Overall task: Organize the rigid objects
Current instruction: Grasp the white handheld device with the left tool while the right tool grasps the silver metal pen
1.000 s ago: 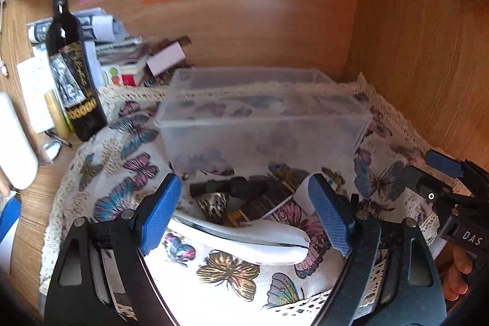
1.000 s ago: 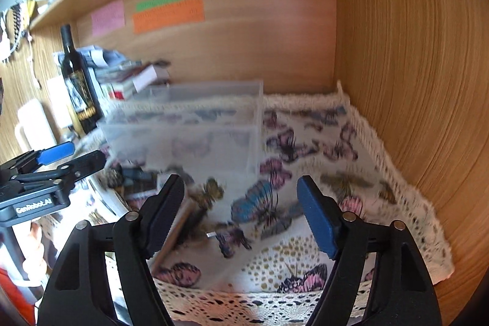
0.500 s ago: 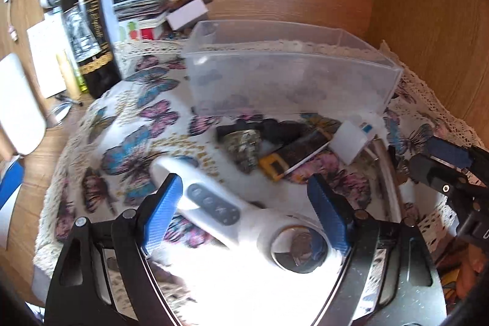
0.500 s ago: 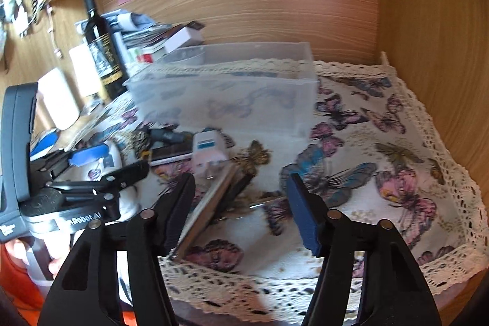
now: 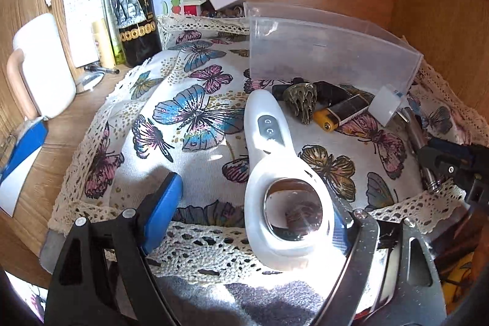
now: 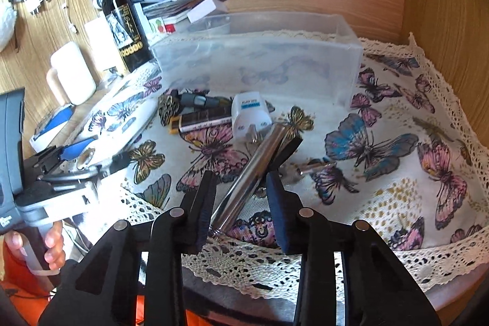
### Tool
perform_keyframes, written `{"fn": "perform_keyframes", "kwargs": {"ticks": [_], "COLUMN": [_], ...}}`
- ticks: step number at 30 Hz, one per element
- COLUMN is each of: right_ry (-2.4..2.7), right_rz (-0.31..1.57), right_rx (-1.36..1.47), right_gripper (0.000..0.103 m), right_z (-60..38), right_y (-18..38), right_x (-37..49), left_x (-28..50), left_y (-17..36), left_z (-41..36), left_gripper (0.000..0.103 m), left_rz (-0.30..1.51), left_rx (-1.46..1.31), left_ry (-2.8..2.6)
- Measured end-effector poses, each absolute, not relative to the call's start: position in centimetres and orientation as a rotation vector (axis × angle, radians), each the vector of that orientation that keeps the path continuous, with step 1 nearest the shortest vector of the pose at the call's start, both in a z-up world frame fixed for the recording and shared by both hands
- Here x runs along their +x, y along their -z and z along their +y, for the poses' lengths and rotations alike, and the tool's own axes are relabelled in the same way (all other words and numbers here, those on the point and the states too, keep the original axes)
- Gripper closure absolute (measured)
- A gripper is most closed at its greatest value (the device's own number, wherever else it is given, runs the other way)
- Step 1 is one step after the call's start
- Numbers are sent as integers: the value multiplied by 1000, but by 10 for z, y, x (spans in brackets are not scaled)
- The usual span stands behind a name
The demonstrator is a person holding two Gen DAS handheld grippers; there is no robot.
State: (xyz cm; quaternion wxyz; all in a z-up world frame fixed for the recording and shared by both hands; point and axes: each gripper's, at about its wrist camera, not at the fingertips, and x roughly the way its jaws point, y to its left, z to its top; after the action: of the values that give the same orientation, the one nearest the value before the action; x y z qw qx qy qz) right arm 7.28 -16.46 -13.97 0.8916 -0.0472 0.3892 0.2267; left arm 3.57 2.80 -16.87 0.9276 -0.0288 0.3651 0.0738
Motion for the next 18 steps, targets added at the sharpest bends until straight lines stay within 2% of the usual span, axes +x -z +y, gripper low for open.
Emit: {"fn": "perform_keyframes", "kwargs": {"ticks": [3,4,5,6,13,16,18], "right_ry": [-462,-457,-452,-444,-391,-378,-382], "right_rz": [817,813,810,803,779,780,781], "right_rx": [-99,-103,-109,-120,-203,-201,-189], "right_gripper": [74,74,74,75,79,87,89], "right_z": [-161,-159,-158,-156,-148,-150,-152], "right_y": [144,144,145,146,148,148,147], "right_x": [77,77,78,78,78,79,79], "left_x": [34,34,34,34,33,26,23], "left_y": [168,167,166,165,161,153,146], "left_z": [24,23,23,21,22,25,27], "left_gripper": [32,41,55,62,62,62,62], "left_rz": [732,725,721,719,713,695,677], "left_rx": [-53,-50,-47,-43,-18,-9,-1], "left_ry": [-133,-129,-124,-117,-92,-83,-79]}}
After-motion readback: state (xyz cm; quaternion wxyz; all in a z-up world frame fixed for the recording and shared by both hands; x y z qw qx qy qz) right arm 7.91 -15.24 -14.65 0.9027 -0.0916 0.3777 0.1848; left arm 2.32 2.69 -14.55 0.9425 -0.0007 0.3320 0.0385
